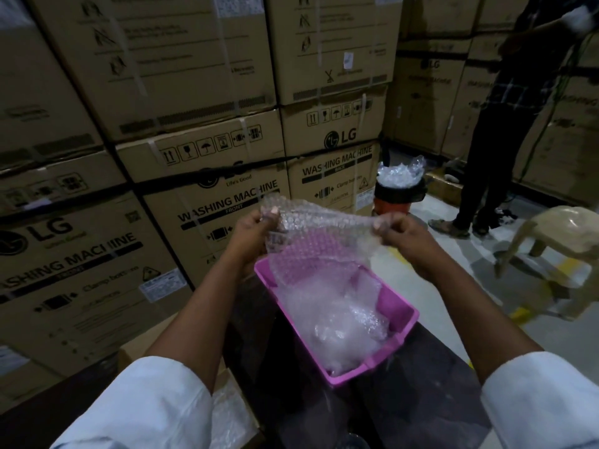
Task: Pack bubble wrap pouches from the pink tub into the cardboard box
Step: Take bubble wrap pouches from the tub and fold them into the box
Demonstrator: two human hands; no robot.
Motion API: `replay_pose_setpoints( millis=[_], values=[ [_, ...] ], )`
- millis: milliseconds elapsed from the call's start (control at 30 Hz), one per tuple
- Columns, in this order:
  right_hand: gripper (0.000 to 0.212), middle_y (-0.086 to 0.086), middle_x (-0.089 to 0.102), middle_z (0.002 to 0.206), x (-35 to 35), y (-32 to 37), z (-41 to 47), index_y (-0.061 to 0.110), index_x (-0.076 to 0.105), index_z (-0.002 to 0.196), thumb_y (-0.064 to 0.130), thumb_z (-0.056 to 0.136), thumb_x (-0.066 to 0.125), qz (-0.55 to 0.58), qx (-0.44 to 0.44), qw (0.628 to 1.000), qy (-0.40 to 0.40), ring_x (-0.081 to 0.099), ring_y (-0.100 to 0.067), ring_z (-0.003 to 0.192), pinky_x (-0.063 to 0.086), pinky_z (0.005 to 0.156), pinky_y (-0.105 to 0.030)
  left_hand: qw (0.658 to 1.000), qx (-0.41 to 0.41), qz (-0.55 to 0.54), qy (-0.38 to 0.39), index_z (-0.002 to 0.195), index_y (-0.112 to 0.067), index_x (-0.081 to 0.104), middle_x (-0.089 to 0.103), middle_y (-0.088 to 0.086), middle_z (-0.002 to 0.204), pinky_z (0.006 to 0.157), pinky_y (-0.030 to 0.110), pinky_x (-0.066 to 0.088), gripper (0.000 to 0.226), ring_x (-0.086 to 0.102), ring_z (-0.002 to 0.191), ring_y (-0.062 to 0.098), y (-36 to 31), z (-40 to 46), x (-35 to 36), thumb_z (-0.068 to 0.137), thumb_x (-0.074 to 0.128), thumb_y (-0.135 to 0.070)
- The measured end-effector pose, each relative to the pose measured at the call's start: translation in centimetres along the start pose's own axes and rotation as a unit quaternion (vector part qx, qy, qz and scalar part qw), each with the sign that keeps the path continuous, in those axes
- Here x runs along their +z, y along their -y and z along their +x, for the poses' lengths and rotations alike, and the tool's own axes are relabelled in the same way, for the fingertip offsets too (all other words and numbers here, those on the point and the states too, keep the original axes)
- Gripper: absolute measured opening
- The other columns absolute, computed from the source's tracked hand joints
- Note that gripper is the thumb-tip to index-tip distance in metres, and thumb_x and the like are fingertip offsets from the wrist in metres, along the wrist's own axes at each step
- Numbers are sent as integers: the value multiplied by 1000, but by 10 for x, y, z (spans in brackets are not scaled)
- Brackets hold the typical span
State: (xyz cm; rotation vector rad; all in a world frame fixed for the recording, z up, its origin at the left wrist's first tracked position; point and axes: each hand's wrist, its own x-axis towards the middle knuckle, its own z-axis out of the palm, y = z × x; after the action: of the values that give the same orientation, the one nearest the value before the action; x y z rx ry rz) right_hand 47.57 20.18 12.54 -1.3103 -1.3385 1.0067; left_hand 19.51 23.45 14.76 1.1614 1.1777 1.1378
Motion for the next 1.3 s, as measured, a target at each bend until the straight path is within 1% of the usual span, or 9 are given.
replay_pose_setpoints(
  millis=[167, 267, 433, 633, 833, 900, 1000, 1167, 1300],
  values=[
    [8, 7, 65, 68, -12, 65, 9, 19, 59, 88, 17, 95, 56, 149, -67, 986, -28, 62, -9, 60, 52, 53, -23, 997, 35, -54, 49, 112, -7, 59, 60, 21, 108, 83, 45, 55, 24, 61, 88, 28, -42, -3, -1, 95, 57, -24],
    [5, 6, 66, 77, -8, 87, 12, 20, 61, 94, 17, 95, 56, 238, -73, 968, -19, 64, -8, 66, 53, 54, -24, 995, 68, -69, 36, 104, -11, 60, 63, 9, 89, 66, 34, 57, 13, 62, 74, 19, -60, -10, 8, 97, 53, -19],
    [15, 5, 66, 85, -4, 83, 16, 19, 64, 91, 6, 93, 56, 201, -60, 978, -2, 62, -5, 77, 52, 69, -23, 993, 114, -34, 25, 102, -20, 60, 61, 2, 94, 62, 34, 50, 16, 57, 76, 14, -65, -22, 8, 95, 52, -8],
    [19, 6, 72, 76, -13, 96, 14, 12, 61, 92, -3, 94, 49, 224, -76, 970, 61, 67, -6, 69, 54, 57, -21, 985, 137, -96, 46, 73, -21, 61, 61, 1, 83, 60, 30, 51, 34, 58, 72, 17, -74, -27, -5, 93, 47, 3],
    [36, -2, 72, 79, -22, 114, 6, -1, 64, 95, -2, 91, 28, 183, -85, 972, 121, 65, -11, 66, 52, 60, -21, 984, 115, -114, 74, 69, -12, 65, 61, 3, 74, 62, 30, 52, 23, 60, 67, 20, -91, -37, -16, 82, 52, -26],
    [31, -1, 73, 83, -23, 118, 6, 1, 67, 95, 13, 92, 39, 140, -96, 979, 116, 66, -13, 75, 54, 66, -25, 990, 118, -63, 49, 73, -12, 62, 62, 5, 77, 62, 31, 54, 31, 62, 71, 21, -95, -38, -18, 89, 58, -39],
    [8, 3, 72, 81, -23, 124, 7, 13, 70, 89, 14, 91, 62, -8, -149, 988, 46, 66, -8, 73, 54, 70, -30, 989, 141, 26, 25, 84, -14, 56, 62, 7, 79, 54, 27, 55, 14, 65, 68, 17, -101, -39, -19, 81, 70, -16],
    [47, 3, 65, 108, -26, 131, 7, 22, 58, 116, -5, 79, 70, -7, -168, 985, 51, 68, -4, 85, 58, 73, -22, 984, 166, 57, 39, 118, -19, 55, 60, -2, 63, 55, 18, 50, 39, 60, 63, 7, -103, -45, -26, 85, 66, -2],
    [29, -3, 68, 92, -28, 134, 6, 10, 65, 102, -7, 79, 69, -15, -172, 984, 31, 67, -1, 78, 54, 68, -18, 980, 172, 76, 57, 120, -10, 58, 69, 0, 72, 65, 20, 53, 36, 67, 72, 9, -106, -51, -33, 86, 64, 0]
  ],
)
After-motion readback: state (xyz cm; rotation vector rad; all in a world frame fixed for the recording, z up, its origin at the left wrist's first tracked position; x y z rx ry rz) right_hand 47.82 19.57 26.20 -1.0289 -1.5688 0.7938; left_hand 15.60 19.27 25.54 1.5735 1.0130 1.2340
